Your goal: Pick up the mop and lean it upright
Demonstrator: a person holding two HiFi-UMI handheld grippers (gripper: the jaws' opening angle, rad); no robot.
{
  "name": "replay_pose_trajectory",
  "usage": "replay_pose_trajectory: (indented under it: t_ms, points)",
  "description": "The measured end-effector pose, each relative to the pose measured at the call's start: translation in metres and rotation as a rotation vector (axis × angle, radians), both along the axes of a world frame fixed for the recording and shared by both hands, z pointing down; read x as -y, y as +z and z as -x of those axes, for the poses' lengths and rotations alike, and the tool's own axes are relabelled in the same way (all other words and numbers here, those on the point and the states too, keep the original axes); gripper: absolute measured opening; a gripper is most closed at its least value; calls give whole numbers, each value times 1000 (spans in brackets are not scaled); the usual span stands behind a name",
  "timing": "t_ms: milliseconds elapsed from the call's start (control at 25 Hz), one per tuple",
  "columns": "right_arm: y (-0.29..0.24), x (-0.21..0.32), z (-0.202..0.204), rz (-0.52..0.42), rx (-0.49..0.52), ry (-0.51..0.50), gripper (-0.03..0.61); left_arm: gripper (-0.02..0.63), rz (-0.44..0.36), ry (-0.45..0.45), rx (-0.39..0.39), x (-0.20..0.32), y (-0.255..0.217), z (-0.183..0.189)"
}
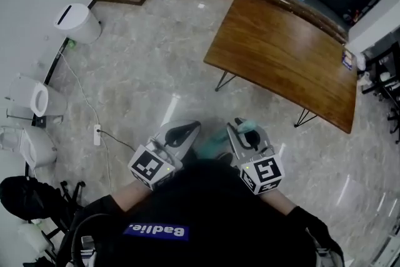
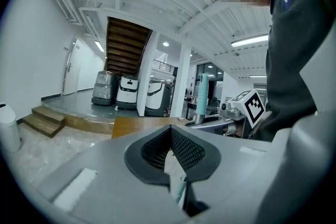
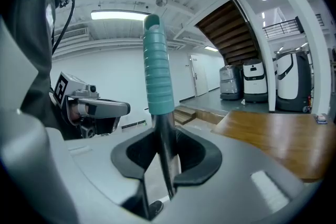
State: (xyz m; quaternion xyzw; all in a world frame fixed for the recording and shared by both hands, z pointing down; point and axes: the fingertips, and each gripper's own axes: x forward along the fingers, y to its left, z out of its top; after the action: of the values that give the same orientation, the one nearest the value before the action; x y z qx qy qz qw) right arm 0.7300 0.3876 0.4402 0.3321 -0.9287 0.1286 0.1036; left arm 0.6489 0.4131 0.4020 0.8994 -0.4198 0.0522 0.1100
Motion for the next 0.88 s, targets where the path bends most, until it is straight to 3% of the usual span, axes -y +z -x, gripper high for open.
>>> replay_pose_trajectory:
  t_ms: [240,440,880]
  points:
    - [9,15,68,7,-21,-87,94,20,-11,-129,-24,2,12,74]
    - [-9,35,119,-32,-35,-114,91,20,-74,-135,-56,20,-3,122]
    - [-35,87,255,-94,-50,-129,92,20,-137,-294,-93,28,-22,290]
